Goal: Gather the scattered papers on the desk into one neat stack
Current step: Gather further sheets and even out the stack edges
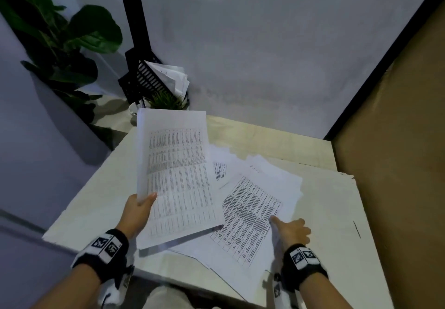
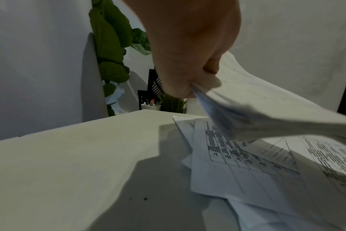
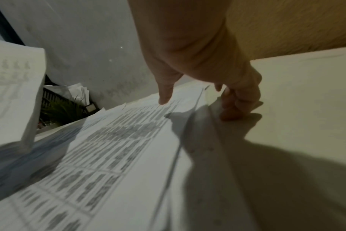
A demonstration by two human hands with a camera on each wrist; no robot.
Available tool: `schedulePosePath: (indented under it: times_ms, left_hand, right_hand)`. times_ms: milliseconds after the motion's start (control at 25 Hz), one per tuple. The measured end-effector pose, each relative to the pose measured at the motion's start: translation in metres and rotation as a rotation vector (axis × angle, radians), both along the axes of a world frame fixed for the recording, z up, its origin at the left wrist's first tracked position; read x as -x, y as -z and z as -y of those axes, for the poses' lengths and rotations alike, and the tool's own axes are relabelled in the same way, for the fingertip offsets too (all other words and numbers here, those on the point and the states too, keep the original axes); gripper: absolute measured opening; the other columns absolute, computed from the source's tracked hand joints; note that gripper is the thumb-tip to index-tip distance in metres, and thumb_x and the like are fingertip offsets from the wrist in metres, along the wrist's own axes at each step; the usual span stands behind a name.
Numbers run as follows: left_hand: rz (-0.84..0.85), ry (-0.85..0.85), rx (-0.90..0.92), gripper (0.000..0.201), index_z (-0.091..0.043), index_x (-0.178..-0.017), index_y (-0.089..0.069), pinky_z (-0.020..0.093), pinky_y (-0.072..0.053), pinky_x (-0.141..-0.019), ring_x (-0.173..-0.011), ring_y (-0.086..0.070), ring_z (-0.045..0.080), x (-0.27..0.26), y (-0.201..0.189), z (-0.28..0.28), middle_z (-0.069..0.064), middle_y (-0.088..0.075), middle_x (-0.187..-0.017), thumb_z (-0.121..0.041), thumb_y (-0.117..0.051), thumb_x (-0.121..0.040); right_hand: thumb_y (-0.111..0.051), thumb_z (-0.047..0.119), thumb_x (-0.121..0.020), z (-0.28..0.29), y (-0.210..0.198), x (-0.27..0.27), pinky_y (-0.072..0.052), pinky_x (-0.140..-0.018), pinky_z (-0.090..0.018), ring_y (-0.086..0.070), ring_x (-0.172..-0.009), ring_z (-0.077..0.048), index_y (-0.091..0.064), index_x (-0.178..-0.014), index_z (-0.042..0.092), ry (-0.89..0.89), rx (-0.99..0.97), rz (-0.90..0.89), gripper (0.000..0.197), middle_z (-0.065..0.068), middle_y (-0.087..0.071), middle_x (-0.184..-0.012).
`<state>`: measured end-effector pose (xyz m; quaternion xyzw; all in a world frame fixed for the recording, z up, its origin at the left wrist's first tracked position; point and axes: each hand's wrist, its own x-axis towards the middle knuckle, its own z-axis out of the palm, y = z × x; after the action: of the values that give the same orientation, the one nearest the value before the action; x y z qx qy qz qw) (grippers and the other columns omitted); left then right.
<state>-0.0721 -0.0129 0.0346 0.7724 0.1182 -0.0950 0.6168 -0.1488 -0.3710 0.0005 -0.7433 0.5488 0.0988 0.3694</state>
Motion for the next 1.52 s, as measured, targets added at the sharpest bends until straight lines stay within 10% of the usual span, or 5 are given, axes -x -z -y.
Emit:
schedulePosePath:
  times_ms: [560,840,1120,1320,1520]
  left_hand:
    - [-0.032,-0.006,0.035,0.026,0.0,-0.104,-0.059,0.05,-0.05,-0.089,-0.093,-0.065,0.035,0.003,0.008,-0.015,0.02,-0.068,-0.099,-0.021,-0.051,-0.091]
    - [-0.022,0.04,0.062,0.015,-0.011,-0.096,-0.061,0.051,-0.049,-0.092,-0.095,-0.065,0.034,-0.002,0.005,0.012,0.019,-0.068,-0.101,-0.022,-0.051,-0.091]
    - [-0.021,0.076,0.063,0.016,-0.011,-0.095,-0.062,0.051,-0.05,-0.09,-0.094,-0.064,0.038,-0.006,0.004,0.03,0.021,-0.068,-0.099,-0.022,-0.051,-0.091]
    - [-0.022,0.077,0.021,0.023,-0.006,-0.102,-0.061,0.051,-0.049,-0.091,-0.095,-0.064,0.035,-0.012,0.006,0.034,0.017,-0.068,-0.099,-0.024,-0.051,-0.091]
    - [-0.035,0.083,-0.032,0.028,0.001,-0.107,-0.057,0.04,-0.051,-0.08,-0.086,-0.062,0.032,-0.015,-0.003,0.051,0.018,-0.065,-0.094,-0.021,-0.05,-0.092]
  right_hand:
    - [-0.044,0.011,-0.093,0.018,0.001,-0.013,-0.036,-0.059,-0.029,-0.052,-0.077,-0.028,-0.054,-0.095,0.0,-0.001,0.083,0.381,0.014,-0.026,-0.062,-0.102]
    - [-0.052,0.006,-0.09,0.068,-0.007,-0.004,-0.045,-0.085,-0.037,-0.056,-0.095,-0.033,-0.053,-0.123,-0.002,-0.121,0.007,0.371,0.034,-0.025,-0.06,-0.119]
    - [-0.051,0.007,-0.089,0.112,-0.055,0.002,-0.043,-0.062,-0.028,-0.053,-0.083,-0.029,-0.056,-0.118,-0.003,-0.158,0.134,0.443,0.031,-0.017,-0.06,-0.095]
    - [-0.055,0.011,-0.087,0.145,-0.118,0.008,-0.047,-0.077,-0.038,-0.06,-0.089,-0.032,-0.057,-0.119,-0.002,-0.053,0.242,0.576,0.034,-0.022,-0.065,-0.108]
    - [-0.053,0.006,-0.089,0.125,-0.187,0.019,-0.043,-0.044,-0.007,-0.052,-0.091,-0.018,-0.056,-0.117,-0.004,-0.055,0.077,0.937,0.03,-0.003,-0.061,-0.091]
